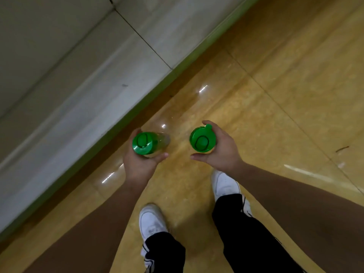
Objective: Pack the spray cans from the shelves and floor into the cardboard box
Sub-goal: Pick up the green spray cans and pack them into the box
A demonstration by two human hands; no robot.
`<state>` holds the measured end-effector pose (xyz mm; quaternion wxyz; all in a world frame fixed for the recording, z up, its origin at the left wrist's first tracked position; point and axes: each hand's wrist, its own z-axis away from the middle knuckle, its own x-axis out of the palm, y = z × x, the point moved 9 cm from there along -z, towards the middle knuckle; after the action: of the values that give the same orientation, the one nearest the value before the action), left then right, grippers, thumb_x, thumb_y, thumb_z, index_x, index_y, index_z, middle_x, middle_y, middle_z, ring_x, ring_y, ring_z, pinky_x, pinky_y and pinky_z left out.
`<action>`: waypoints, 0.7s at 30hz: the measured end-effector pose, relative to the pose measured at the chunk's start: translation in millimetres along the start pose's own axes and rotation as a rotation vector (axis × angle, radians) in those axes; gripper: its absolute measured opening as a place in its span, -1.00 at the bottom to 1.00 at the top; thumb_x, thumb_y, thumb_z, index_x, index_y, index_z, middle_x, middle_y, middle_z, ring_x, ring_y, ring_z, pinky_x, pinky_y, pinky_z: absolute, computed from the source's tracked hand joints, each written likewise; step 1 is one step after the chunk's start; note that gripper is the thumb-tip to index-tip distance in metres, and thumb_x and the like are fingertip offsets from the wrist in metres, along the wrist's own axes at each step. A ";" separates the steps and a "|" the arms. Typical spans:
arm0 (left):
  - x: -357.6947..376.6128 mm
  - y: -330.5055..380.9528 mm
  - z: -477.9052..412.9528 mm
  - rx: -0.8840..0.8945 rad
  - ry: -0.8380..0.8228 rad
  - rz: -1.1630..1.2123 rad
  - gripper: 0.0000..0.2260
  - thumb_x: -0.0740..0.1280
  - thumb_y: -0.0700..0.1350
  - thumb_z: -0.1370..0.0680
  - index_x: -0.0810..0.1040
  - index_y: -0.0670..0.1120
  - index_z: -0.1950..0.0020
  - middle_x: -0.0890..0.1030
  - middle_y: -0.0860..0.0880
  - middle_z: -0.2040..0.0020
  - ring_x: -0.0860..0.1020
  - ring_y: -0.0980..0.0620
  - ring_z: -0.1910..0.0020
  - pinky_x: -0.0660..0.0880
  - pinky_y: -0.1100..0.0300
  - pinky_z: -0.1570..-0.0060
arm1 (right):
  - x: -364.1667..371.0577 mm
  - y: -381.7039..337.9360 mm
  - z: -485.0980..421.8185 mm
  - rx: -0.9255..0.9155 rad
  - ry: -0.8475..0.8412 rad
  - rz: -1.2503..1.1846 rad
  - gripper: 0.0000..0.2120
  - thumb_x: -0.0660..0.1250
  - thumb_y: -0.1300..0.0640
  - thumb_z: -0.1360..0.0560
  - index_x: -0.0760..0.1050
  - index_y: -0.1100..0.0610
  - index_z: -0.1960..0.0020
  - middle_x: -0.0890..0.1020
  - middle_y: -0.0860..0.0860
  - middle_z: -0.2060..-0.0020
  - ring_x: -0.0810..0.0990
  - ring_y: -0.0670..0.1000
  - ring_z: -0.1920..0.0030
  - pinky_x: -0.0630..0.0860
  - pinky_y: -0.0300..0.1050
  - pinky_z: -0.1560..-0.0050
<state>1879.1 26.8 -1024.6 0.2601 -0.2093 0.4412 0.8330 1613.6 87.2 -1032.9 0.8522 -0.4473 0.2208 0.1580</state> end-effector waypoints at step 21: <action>-241.5 266.3 229.7 0.058 0.144 0.009 -0.43 0.67 -0.03 -0.22 0.59 0.07 -0.18 0.59 0.17 0.08 0.62 0.05 -0.03 0.41 0.28 0.06 | -210.9 -296.3 157.3 -0.188 -0.038 0.084 -0.35 0.70 -0.06 -0.14 0.57 0.07 -0.14 0.69 -0.05 0.10 0.64 -0.05 0.03 0.46 -0.25 0.12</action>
<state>1874.9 34.0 -598.1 0.2297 -0.2592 0.4835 0.8039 1609.0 40.0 -639.5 0.8031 -0.5126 0.2074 0.2222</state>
